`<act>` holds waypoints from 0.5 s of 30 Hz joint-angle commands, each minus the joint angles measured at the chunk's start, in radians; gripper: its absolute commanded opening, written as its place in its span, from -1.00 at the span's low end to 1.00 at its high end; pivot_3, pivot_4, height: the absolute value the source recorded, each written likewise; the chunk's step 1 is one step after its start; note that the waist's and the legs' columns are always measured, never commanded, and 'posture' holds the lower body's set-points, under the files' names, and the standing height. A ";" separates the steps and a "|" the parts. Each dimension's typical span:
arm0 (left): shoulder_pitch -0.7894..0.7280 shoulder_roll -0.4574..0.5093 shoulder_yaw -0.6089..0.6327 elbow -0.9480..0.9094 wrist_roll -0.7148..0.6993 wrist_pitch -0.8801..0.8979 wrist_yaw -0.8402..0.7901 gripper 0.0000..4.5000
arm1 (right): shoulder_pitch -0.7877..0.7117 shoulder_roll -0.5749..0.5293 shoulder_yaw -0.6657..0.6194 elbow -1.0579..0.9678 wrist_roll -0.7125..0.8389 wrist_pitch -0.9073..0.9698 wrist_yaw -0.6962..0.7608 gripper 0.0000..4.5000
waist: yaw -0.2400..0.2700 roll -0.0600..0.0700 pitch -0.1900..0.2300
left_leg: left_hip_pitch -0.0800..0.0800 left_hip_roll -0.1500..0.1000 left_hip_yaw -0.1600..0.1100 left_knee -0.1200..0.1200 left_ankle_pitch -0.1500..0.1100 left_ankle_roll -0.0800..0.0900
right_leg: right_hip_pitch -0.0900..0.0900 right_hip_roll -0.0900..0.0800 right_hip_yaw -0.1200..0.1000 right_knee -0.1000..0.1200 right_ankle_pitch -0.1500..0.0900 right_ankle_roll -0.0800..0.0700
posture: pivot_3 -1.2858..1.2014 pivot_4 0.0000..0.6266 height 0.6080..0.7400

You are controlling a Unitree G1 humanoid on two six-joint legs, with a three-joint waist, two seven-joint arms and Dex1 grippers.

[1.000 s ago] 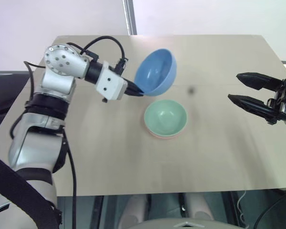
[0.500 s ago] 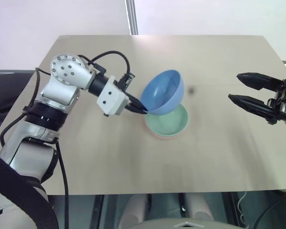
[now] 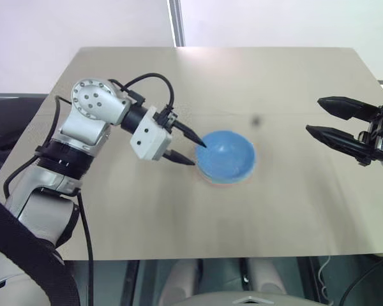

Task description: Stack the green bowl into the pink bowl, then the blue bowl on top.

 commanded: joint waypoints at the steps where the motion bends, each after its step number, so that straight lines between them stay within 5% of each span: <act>1: -0.020 -0.023 0.100 0.021 -0.020 0.094 0.000 -0.06 | -0.003 -0.016 -0.030 -0.021 0.014 -0.013 0.002 0.31 | 0.000 0.000 0.000 | 0.000 0.000 0.000 0.000 0.000 0.000 | 0.000 0.000 0.000 0.000 0.000 0.000 | 0.03 -0.52 1.00; 9: 0.062 0.049 0.317 -0.058 -0.171 0.724 0.147 -0.06 | 0.060 -0.041 -0.076 -0.021 0.032 0.006 0.038 0.31 | -0.005 0.000 0.000 | 0.000 0.000 0.001 0.000 0.000 0.000 | 0.000 0.000 0.000 0.000 0.000 0.000 | 0.03 -0.52 1.00; 15: 0.378 0.228 0.504 -0.201 -0.253 0.881 0.026 -0.06 | 0.134 -0.074 -0.146 -0.003 0.081 0.046 0.086 0.31 | -0.018 0.001 0.001 | 0.001 0.001 0.000 -0.002 0.000 0.000 | 0.000 0.001 0.001 0.000 0.000 0.000 | 0.03 -0.52 1.00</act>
